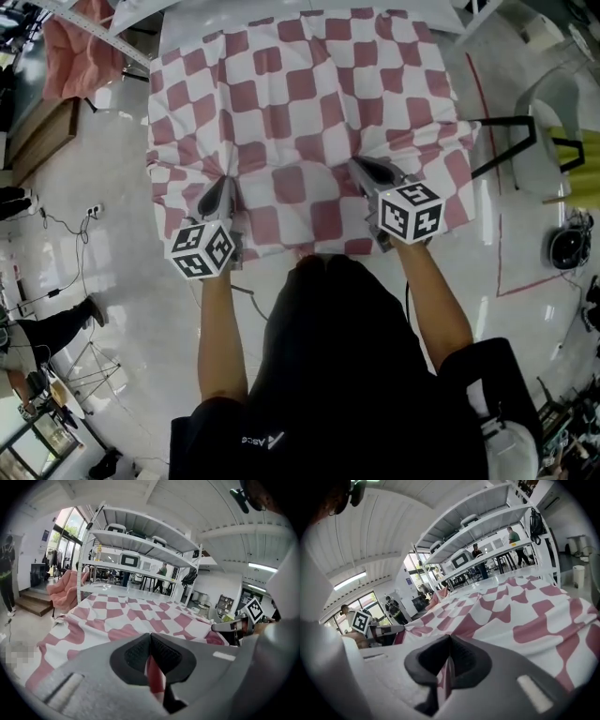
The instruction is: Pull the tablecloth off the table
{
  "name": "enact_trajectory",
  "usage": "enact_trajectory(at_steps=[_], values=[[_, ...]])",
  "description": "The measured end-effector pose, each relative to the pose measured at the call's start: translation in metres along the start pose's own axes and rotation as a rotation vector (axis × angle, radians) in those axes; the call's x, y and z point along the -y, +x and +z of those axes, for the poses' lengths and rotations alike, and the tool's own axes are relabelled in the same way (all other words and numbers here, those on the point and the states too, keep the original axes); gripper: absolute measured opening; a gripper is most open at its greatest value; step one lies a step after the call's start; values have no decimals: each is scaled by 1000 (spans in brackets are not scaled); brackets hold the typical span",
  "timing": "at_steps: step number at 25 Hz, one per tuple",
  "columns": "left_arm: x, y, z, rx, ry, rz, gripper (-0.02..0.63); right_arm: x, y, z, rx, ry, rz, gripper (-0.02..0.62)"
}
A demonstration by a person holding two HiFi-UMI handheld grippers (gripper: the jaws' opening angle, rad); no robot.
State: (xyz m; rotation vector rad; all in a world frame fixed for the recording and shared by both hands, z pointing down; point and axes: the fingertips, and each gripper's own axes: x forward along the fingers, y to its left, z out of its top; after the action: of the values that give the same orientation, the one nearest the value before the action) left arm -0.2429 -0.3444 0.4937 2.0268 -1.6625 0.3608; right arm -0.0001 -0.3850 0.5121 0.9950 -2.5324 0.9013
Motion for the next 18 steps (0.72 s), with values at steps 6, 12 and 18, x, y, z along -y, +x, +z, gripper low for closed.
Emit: enact_trajectory(at_steps=[6, 12, 18], values=[[20, -59, 0, 130, -76, -34, 14, -44, -49, -7, 90, -15, 113, 5], [36, -131, -13, 263, -91, -106, 14, -102, -105, -34, 210, -56, 187, 5], [51, -215, -21, 348, -43, -202, 14, -171, -156, -53, 333, -84, 174, 5]])
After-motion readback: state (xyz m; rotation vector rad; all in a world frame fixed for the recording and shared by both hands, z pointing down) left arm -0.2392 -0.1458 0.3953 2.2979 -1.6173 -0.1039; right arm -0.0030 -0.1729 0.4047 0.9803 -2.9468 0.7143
